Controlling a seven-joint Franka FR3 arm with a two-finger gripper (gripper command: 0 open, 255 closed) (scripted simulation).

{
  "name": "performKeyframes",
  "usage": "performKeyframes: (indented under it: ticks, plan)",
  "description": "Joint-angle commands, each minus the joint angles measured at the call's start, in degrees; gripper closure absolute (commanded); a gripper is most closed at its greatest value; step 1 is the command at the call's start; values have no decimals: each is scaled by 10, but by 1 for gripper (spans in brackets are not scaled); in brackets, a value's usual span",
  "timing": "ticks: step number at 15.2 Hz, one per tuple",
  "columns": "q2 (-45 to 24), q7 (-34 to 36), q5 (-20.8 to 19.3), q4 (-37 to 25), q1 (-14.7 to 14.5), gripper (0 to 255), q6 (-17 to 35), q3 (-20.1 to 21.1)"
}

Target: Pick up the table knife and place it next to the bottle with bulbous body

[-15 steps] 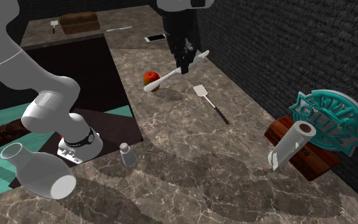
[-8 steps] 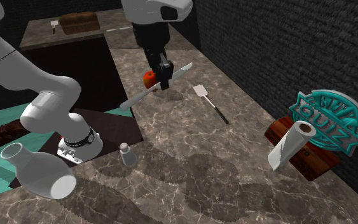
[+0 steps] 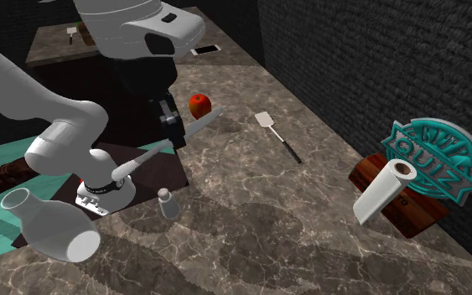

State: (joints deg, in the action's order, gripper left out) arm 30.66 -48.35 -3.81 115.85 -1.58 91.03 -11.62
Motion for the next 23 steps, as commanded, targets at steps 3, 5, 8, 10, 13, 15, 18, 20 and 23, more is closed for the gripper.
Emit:
performKeyframes:
  ticks: [3, 5, 8, 10, 13, 15, 18, 20, 23]
  plan:
    - [15, -53, -19, 5, 16, 255, -8, -41]
    - [20, -80, -29, 4, 24, 255, -12, -62]
    - [23, -121, -44, -3, 35, 255, -18, -95]
    - [22, -149, -53, -10, 41, 255, -21, -118]
    - [22, -170, -61, -7, 47, 255, -16, -137]
    - [27, -169, -63, 12, 48, 255, -1, -138]
    - [34, -168, -67, 41, 51, 255, 20, -140]
    - [38, -168, -69, 59, 52, 255, 35, -142]
    - [43, -167, -73, 86, 55, 255, 56, -145]
